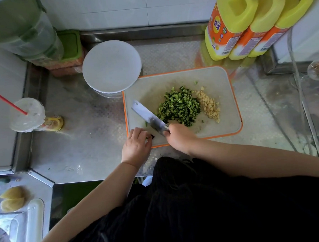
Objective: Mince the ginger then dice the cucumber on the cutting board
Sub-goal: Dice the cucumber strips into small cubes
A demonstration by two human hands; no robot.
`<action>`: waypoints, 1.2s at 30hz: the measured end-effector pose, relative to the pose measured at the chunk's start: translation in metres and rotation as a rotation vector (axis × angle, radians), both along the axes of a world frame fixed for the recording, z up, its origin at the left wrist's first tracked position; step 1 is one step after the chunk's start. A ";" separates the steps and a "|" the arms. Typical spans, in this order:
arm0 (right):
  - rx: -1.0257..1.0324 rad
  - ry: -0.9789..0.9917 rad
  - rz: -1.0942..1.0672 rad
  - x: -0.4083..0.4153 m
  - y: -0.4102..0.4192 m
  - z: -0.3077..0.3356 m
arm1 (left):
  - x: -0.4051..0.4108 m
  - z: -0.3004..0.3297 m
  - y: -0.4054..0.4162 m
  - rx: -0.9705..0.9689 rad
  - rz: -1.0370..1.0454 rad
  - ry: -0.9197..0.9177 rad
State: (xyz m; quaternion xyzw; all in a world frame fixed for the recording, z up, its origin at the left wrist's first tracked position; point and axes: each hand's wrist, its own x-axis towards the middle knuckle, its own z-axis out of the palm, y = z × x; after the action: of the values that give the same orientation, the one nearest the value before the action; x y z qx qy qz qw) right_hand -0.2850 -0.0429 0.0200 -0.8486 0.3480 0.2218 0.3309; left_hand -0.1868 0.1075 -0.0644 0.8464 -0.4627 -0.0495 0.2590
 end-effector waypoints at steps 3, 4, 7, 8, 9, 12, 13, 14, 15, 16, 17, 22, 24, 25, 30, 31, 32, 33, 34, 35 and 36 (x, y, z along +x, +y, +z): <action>-0.020 -0.018 0.021 -0.005 -0.002 0.005 | -0.002 0.004 0.003 -0.027 0.023 -0.011; -0.023 -0.027 0.044 -0.006 0.000 0.007 | -0.003 0.005 0.005 -0.037 0.024 -0.028; -0.017 -0.040 0.115 -0.008 0.011 0.010 | -0.001 0.008 0.007 -0.023 -0.009 -0.024; -0.028 -0.039 0.125 -0.008 0.014 0.010 | 0.000 0.008 0.008 -0.016 -0.028 -0.016; -0.043 -0.040 0.128 -0.007 0.016 0.010 | 0.001 0.007 0.007 -0.010 -0.039 -0.011; -0.068 -0.023 0.128 -0.004 0.019 0.009 | 0.002 0.006 0.004 0.003 -0.030 0.003; -0.072 -0.008 0.130 -0.003 0.020 0.007 | 0.002 0.006 0.004 0.003 -0.026 0.002; -0.075 0.008 0.135 -0.003 0.022 0.005 | 0.002 0.005 0.004 0.001 -0.025 -0.002; -0.075 0.024 0.137 -0.002 0.023 0.003 | 0.001 0.005 0.005 -0.001 -0.023 -0.003; -0.075 0.037 0.138 -0.001 0.024 0.001 | 0.001 0.005 0.004 -0.001 -0.019 0.001; -0.074 0.045 0.136 -0.001 0.024 -0.001 | 0.000 0.005 0.004 0.000 -0.015 0.004; -0.025 0.024 0.094 0.001 0.017 -0.002 | 0.000 0.003 0.004 0.028 -0.002 -0.007; -0.012 0.016 0.072 0.000 0.014 -0.003 | 0.000 0.004 0.004 0.035 -0.003 -0.015; -0.005 0.010 0.055 -0.001 0.013 -0.003 | 0.000 0.004 0.004 0.037 -0.011 -0.021; -0.057 -0.032 0.026 -0.005 0.002 0.007 | -0.001 0.008 0.007 0.037 -0.021 0.011; -0.075 -0.044 0.047 -0.006 0.003 0.009 | -0.002 0.009 0.009 0.028 -0.011 0.020; -0.093 -0.052 0.079 -0.006 0.005 0.010 | -0.002 0.010 0.010 0.017 0.003 0.024; -0.107 -0.058 0.113 -0.007 0.009 0.010 | -0.002 0.011 0.012 0.010 0.015 0.025; -0.114 -0.063 0.145 -0.007 0.012 0.010 | -0.001 0.012 0.012 0.009 0.020 0.025; -0.112 -0.063 0.166 -0.007 0.015 0.009 | 0.000 0.012 0.013 0.014 0.017 0.026; -0.104 -0.058 0.176 -0.007 0.016 0.009 | 0.000 0.011 0.014 0.021 0.011 0.024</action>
State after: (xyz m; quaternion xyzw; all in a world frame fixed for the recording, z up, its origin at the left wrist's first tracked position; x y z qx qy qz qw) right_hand -0.2919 -0.0270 0.0293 -0.8980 0.2734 0.2070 0.2756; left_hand -0.1864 0.1212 -0.0529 0.8509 -0.4544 -0.0632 0.2560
